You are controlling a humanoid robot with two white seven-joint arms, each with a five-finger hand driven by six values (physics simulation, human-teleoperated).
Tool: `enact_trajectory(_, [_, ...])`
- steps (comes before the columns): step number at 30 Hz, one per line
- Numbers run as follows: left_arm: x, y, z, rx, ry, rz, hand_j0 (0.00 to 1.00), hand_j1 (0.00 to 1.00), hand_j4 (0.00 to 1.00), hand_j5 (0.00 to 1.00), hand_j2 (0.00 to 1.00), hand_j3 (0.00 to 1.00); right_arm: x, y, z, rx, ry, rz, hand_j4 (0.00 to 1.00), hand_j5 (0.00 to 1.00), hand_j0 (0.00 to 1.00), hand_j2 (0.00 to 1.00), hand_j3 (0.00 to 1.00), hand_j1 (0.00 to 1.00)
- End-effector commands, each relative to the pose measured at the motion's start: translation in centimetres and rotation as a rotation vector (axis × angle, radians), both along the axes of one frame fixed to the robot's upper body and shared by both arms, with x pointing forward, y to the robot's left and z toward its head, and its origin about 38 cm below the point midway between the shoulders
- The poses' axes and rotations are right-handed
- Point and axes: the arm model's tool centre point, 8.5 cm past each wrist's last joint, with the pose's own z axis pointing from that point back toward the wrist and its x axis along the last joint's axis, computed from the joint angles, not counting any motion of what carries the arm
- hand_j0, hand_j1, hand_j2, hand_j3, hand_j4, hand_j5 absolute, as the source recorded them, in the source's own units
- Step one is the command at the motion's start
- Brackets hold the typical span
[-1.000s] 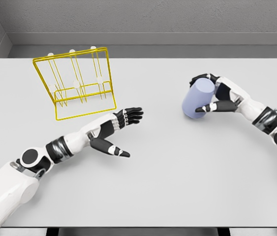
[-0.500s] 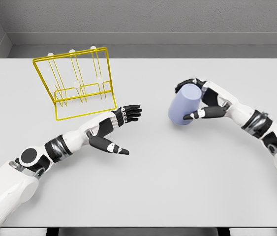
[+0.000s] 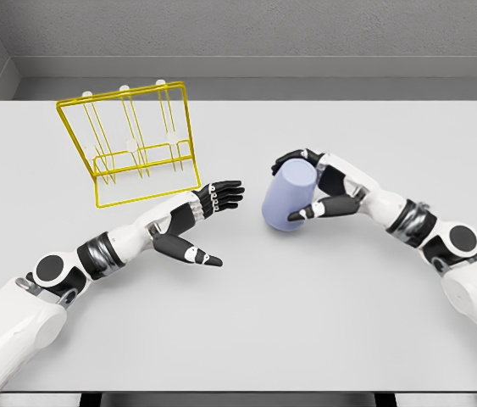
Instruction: Place the cup on the cup holder with both arms
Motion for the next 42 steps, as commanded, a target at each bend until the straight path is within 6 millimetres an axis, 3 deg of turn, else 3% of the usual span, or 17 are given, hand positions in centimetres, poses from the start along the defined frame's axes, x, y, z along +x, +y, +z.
enact_trajectory(1, [0.0, 0.1, 0.0, -0.003, 0.003, 0.003, 1.0, 1.0, 1.0, 1.0, 1.0, 1.0, -0.1, 0.3, -0.6, -0.014, 0.009, 0.005, 0.63, 0.63, 0.63, 0.63, 0.63, 0.63])
enact_trajectory(6, [0.0, 0.1, 0.1, -0.005, 0.003, 0.002, 1.0, 1.0, 1.0, 1.0, 1.0, 1.0, -0.5, 0.9, -1.7, -0.057, 0.025, 0.029, 0.63, 0.63, 0.63, 0.63, 0.63, 0.63])
enact_trajectory(21, [0.6, 0.8, 0.3, 0.003, -0.01, 0.027, 1.0, 1.0, 1.0, 1.0, 1.0, 1.0, -0.5, 0.8, -2.2, -0.091, 0.029, 0.029, 0.65, 0.65, 0.65, 0.65, 0.65, 0.65])
enact_trajectory(25, [0.8, 1.1, 0.0, 0.006, 0.0, 0.039, 1.0, 1.0, 1.0, 1.0, 1.0, 1.0, -0.5, 1.1, -2.2, -0.086, 0.028, 0.033, 0.75, 0.75, 0.75, 0.75, 0.75, 0.75])
enact_trajectory(29, [1.0, 0.9, -0.2, -0.003, 0.007, 0.051, 1.0, 1.0, 1.0, 1.0, 1.0, 1.0, -0.7, 1.4, -2.7, -0.159, 0.002, 0.057, 0.98, 0.98, 0.98, 0.98, 0.98, 0.98])
enact_trajectory(42, [1.1, 0.0, -0.7, -0.021, 0.02, 0.052, 1.0, 1.0, 1.0, 1.0, 1.0, 1.0, -0.3, 0.5, -2.0, -0.174, -0.015, 0.044, 1.0, 1.0, 1.0, 1.0, 1.0, 1.0])
